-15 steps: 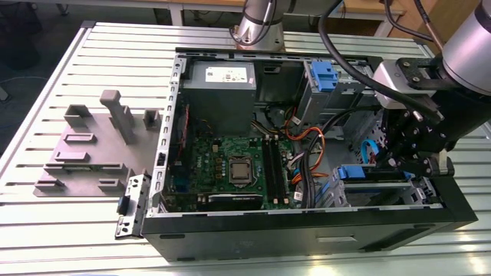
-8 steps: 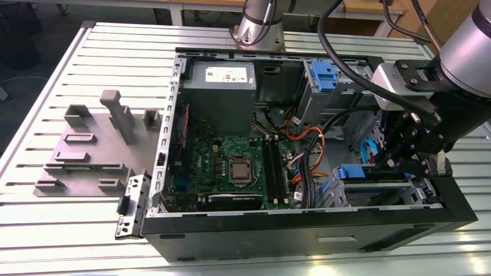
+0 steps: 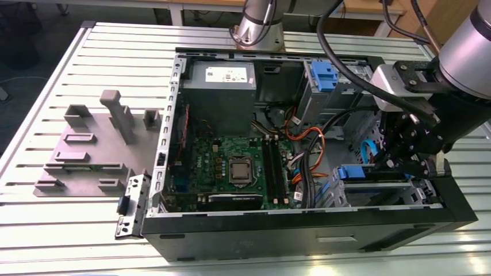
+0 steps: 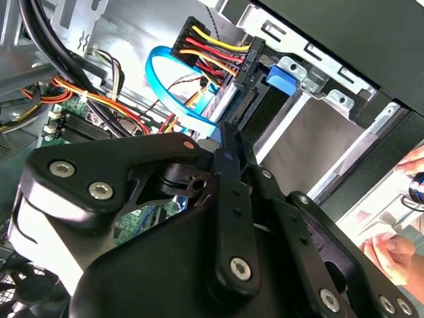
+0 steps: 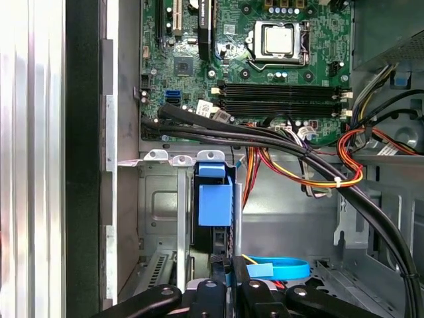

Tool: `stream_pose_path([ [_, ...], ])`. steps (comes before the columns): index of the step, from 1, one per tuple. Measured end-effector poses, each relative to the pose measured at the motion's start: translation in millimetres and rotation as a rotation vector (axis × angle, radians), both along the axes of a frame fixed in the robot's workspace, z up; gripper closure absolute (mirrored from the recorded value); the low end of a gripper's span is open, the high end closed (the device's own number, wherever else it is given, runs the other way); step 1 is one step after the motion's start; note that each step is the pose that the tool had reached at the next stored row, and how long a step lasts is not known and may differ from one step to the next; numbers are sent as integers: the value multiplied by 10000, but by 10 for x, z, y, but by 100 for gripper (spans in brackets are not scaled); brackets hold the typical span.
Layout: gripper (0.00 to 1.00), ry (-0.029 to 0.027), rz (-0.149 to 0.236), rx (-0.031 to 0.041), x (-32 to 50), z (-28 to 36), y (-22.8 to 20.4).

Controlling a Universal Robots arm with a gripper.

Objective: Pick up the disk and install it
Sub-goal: 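Insert the first disk wire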

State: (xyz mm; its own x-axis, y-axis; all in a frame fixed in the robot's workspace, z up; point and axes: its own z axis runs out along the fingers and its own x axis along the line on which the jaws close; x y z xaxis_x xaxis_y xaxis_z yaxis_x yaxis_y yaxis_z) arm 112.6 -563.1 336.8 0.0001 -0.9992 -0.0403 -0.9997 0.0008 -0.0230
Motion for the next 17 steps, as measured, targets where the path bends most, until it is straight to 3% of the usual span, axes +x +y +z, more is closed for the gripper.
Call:
stream_pose_path([
  [17, 84, 0, 0, 1, 0, -54, 0],
])
